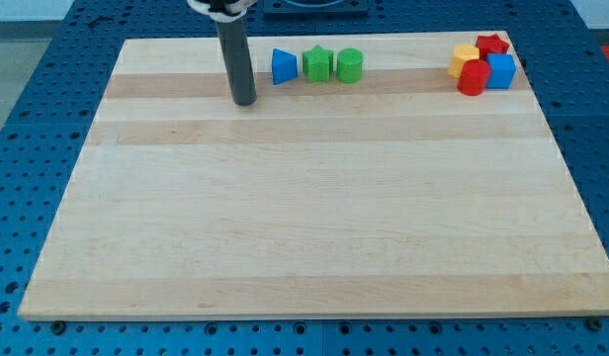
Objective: Slide the yellow heart up a bit
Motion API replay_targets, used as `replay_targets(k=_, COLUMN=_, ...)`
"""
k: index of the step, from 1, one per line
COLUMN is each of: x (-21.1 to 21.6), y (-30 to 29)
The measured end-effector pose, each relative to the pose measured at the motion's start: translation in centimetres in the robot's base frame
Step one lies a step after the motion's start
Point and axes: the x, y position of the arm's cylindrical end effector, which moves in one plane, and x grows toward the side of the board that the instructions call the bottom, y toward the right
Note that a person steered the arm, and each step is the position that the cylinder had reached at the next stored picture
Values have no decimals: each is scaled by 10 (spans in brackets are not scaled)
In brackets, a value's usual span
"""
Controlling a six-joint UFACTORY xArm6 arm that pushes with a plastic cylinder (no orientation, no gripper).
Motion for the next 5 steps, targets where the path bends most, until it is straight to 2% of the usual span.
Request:
replay_targets(k=2, x=-8, y=1)
replay_targets(k=3, x=39, y=1)
replay_targets(k=5, x=49, y=-18)
